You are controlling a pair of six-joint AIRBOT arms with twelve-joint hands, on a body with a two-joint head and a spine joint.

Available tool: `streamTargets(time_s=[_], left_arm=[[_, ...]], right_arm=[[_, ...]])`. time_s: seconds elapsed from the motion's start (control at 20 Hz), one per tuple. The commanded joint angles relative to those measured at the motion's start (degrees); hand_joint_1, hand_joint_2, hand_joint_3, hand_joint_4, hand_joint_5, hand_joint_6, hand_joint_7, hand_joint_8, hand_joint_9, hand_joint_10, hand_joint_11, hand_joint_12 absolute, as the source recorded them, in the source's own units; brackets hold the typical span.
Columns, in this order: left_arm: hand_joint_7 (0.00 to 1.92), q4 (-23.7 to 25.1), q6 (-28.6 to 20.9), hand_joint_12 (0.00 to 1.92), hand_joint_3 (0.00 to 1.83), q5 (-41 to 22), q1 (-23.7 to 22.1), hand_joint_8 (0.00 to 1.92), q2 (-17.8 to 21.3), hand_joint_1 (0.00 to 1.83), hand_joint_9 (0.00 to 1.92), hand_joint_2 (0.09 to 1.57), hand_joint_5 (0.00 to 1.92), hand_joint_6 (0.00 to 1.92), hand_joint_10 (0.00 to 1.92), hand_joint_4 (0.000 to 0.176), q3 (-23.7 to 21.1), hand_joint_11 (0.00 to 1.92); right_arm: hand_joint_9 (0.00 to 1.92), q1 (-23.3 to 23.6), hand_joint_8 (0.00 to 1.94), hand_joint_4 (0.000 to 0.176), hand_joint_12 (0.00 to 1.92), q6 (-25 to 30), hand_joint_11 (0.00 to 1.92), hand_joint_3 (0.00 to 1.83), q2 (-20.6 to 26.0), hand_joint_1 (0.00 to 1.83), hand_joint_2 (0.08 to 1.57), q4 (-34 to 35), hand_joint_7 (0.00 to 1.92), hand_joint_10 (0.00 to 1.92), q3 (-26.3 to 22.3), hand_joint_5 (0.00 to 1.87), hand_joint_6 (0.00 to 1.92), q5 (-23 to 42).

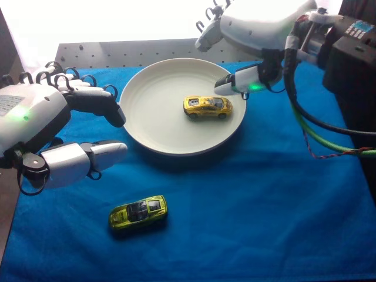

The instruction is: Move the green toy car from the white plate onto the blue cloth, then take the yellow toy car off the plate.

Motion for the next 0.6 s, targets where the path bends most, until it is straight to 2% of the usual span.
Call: streamTargets(time_s=[0.0,0.05,0.1,0.15,0.2,0.25,0.3,0.35,0.4,0.45,0.5,0.55], left_arm=[[0.47,1.2,-0.1,1.78,0.00,-6.9,-0.5,0.83,-0.2,0.46,0.26,1.17,0.59,0.74,1.16,0.128,0.1,0.01],[0.47,1.2,-0.1,1.78,0.00,-7.0,-0.5,0.82,-0.3,0.47,0.26,1.18,0.60,0.74,1.16,0.125,0.1,0.01],[0.47,1.2,-0.1,1.80,0.00,-7.1,-0.5,0.85,-0.3,0.47,0.26,1.18,0.59,0.77,1.18,0.135,0.1,0.00],[0.46,1.2,-0.1,1.79,0.00,-7.2,-0.5,0.85,-0.3,0.48,0.25,1.17,0.59,0.79,1.17,0.147,0.1,0.00],[0.46,1.2,-0.1,1.78,0.00,-7.2,-0.5,0.84,-0.3,0.47,0.25,1.18,0.57,0.80,1.16,0.140,0.1,0.00],[0.45,1.2,-0.1,1.80,0.00,-7.3,-0.5,0.87,-0.3,0.46,0.24,1.18,0.56,0.82,1.20,0.146,0.1,0.00],[0.45,1.2,-0.1,1.79,0.00,-7.4,-0.5,0.86,-0.3,0.47,0.25,1.17,0.59,0.76,1.16,0.153,0.1,0.00],[0.45,1.2,-0.1,1.79,0.00,-7.4,-0.5,0.86,-0.3,0.47,0.25,1.17,0.59,0.76,1.16,0.153,0.1,0.00],[0.45,1.2,-0.1,1.80,0.00,-7.4,-0.5,0.85,-0.3,0.48,0.25,1.18,0.59,0.74,1.17,0.140,0.1,0.00],[0.45,1.2,-0.1,1.79,0.00,-7.5,-0.5,0.86,-0.3,0.46,0.25,1.18,0.59,0.73,1.18,0.147,0.1,0.00],[0.46,1.2,-0.1,1.81,0.00,-7.5,-0.5,0.89,-0.4,0.48,0.27,1.19,0.60,0.73,1.21,0.126,0.1,0.01],[0.45,1.2,-0.1,1.83,0.00,-7.5,-0.5,0.93,-0.4,0.47,0.27,1.20,0.59,0.74,1.26,0.110,0.1,0.00]], right_arm=[[0.56,0.9,0.93,0.000,1.88,-0.1,0.52,0.00,-0.2,0.89,0.92,-0.2,0.66,1.52,0.0,0.70,0.01,6.3],[0.57,0.8,1.34,0.000,1.91,-0.1,0.62,0.00,-0.5,0.90,0.90,-0.2,0.58,1.75,0.0,0.69,0.01,6.1],[0.79,0.5,1.72,0.000,1.92,-0.1,0.90,0.00,-0.7,0.95,0.88,-0.2,0.68,1.89,0.0,0.69,0.01,5.9],[0.97,0.2,1.90,0.000,1.92,-0.1,1.09,0.00,-0.8,0.98,0.87,-0.2,0.79,1.91,0.1,0.67,0.01,5.8],[0.65,-0.2,1.69,0.000,1.92,-0.2,0.82,0.00,-0.9,0.98,0.86,-0.2,0.55,1.91,0.1,0.62,0.01,5.6],[0.53,-0.5,1.46,0.000,1.92,-0.2,0.62,0.00,-0.9,0.98,0.85,-0.2,0.51,1.74,0.2,0.62,0.00,5.4],[0.33,-0.9,0.67,0.000,1.82,-0.2,0.16,0.00,-1.2,1.05,0.86,-0.2,0.47,1.16,0.5,0.60,0.00,4.9],[0.33,-1.0,0.67,0.000,1.82,-0.2,0.16,0.00,-1.3,1.05,0.86,-0.2,0.47,1.16,0.6,0.60,0.00,4.7],[0.36,-1.1,0.40,0.000,1.69,-0.2,0.11,0.00,-1.5,1.07,0.86,-0.2,0.53,0.92,0.8,0.61,0.00,4.4],[0.40,-1.1,0.42,0.000,1.77,-0.2,0.21,0.00,-1.9,1.08,0.85,-0.2,0.61,1.10,1.1,0.62,0.00,3.8],[0.46,-1.2,0.82,0.000,1.88,-0.2,0.35,0.00,-2.3,1.07,0.85,-0.3,0.58,1.36,1.5,0.62,0.00,3.4],[0.43,-1.2,0.96,0.000,1.91,-0.2,0.36,0.00,-2.5,1.04,0.86,-0.3,0.53,1.42,1.6,0.61,0.00,3.0]])
